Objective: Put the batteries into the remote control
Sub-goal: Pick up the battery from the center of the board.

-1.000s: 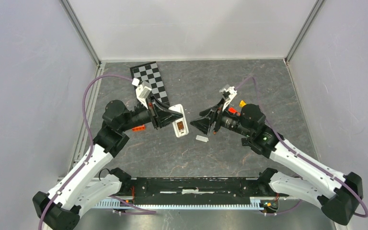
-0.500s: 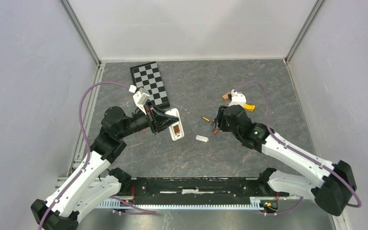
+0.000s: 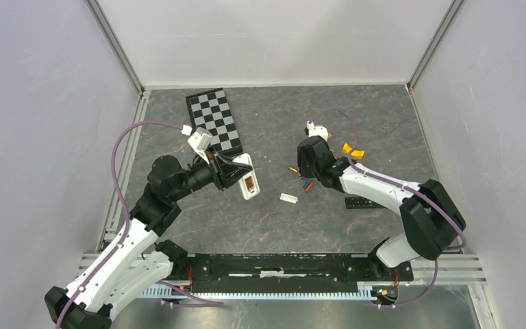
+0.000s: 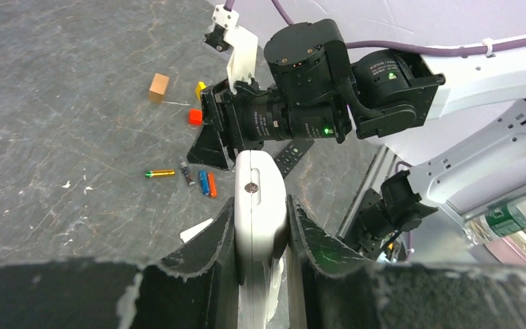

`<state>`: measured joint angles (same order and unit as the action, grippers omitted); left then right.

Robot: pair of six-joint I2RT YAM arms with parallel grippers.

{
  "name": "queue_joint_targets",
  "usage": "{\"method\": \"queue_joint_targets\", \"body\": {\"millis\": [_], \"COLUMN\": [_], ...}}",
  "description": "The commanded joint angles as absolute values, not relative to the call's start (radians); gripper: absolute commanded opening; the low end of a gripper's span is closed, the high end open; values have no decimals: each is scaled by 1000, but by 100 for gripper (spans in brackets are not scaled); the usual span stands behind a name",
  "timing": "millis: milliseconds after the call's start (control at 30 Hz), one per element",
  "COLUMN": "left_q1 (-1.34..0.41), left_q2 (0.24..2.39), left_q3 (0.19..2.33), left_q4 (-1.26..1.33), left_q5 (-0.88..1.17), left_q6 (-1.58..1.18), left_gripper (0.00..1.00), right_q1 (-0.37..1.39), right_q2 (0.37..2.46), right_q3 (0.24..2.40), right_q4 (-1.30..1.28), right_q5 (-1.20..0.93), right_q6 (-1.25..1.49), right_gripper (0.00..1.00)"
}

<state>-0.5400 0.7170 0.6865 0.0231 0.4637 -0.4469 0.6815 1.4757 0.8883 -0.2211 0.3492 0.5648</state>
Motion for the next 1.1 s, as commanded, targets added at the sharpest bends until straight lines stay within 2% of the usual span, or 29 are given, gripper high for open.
{"method": "queue_joint_targets", "body": {"millis": [0, 400, 500, 567, 767, 1067], "left_q1": [-539, -538, -538, -538, -538, -539], "left_q2": [709, 710, 692, 684, 671, 681], "left_q3": [672, 658, 650, 648, 638, 626], "left_q4": [44, 60, 47, 32, 20, 39], "left_q5": [370, 304, 272, 259, 232, 233], "left_q6": [-468, -452, -449, -444, -443, -452], "left_gripper": [2, 2, 2, 2, 2, 2], "right_q1": [651, 611, 609, 607, 607, 609], "right_q2": [1533, 1706, 1742, 1756, 1767, 1802], "right_q3": [927, 1084, 1127, 1136, 1072, 1098], "right_q4": [-123, -190, -314, -363, -335, -360], "right_q5": [255, 144, 317, 359, 314, 259], "right_q6": [501, 290, 346, 390, 472, 506], "right_gripper": [48, 48, 45, 43, 39, 32]}}
